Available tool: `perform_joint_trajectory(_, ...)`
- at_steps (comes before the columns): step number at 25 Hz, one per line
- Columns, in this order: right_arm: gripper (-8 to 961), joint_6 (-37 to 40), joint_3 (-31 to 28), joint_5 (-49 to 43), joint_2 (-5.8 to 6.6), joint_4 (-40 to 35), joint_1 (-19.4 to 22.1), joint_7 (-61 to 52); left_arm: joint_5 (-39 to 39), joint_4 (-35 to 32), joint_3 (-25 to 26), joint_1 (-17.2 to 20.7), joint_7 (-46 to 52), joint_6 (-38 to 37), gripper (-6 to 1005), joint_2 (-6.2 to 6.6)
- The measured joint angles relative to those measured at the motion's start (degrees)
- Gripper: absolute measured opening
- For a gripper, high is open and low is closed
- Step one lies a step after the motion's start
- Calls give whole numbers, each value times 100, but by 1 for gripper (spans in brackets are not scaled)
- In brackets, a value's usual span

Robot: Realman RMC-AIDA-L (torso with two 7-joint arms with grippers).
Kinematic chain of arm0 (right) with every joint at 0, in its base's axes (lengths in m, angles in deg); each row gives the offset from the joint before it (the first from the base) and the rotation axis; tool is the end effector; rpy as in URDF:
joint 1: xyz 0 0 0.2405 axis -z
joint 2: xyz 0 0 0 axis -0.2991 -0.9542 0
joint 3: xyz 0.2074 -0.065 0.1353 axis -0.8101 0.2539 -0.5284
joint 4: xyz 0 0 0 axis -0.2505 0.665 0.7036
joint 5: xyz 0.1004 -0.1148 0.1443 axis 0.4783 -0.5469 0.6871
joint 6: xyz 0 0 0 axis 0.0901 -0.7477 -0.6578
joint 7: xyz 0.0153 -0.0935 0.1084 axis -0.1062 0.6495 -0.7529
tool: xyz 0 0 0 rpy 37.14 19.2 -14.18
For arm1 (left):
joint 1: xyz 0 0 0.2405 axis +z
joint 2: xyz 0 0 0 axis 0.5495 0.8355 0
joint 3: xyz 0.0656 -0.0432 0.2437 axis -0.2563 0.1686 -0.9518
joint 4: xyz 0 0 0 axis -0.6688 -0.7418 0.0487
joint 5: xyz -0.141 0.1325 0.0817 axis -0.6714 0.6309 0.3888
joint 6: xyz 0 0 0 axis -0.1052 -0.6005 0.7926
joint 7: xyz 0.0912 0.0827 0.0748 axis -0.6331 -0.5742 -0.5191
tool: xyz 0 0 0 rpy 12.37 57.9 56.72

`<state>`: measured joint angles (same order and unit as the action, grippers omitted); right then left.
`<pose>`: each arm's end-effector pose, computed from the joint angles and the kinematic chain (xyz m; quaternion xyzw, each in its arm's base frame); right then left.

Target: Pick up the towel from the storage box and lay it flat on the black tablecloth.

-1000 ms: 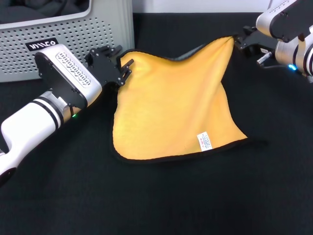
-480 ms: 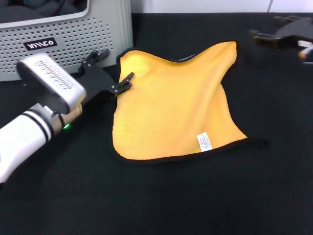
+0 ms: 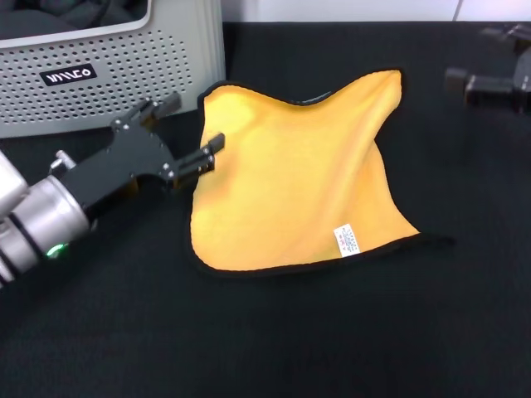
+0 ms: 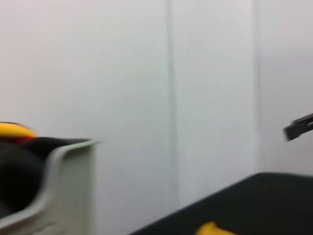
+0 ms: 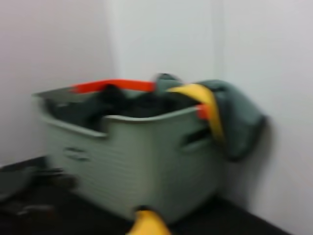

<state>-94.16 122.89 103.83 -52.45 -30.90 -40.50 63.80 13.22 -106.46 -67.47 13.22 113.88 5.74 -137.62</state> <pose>0.2180 0.3720 0.0690 -0.9260 0.1334 0.2472 0.2522 -0.2967 0.3051 -0.0251 -0.8675 -0.1236 -0.3206 0.3596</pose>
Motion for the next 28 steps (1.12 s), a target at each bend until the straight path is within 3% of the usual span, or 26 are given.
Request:
perform_joint_trajectory(3, 885, -908, -49, -128, -17, -249, 7, 79, 578, -673, -96, 248, 1066, -678, 881, 59)
perform_joint_trajectory(5, 885, -1527, -56, -156, -20, -464, -5, 82, 975, -1097, -110, 266, 1883, -1665, 881, 208)
perform_joint_trajectory(12, 881, -2785, 47, -156, -166, -1348, 127, 65, 1174, -1590, -111, 116, 2835, -3187, 879, 418)
perform_joint_trajectory(18, 878, -2863, 294, -220, -251, -1952, 396, 97, 1281, -1651, -111, 52, 2978, -3389, 878, 428)
perform_joint_trajectory(28, 875, -2854, 304, -694, -397, -1908, 259, 148, 1390, -1604, -93, 62, 3005, -3403, 879, 344)
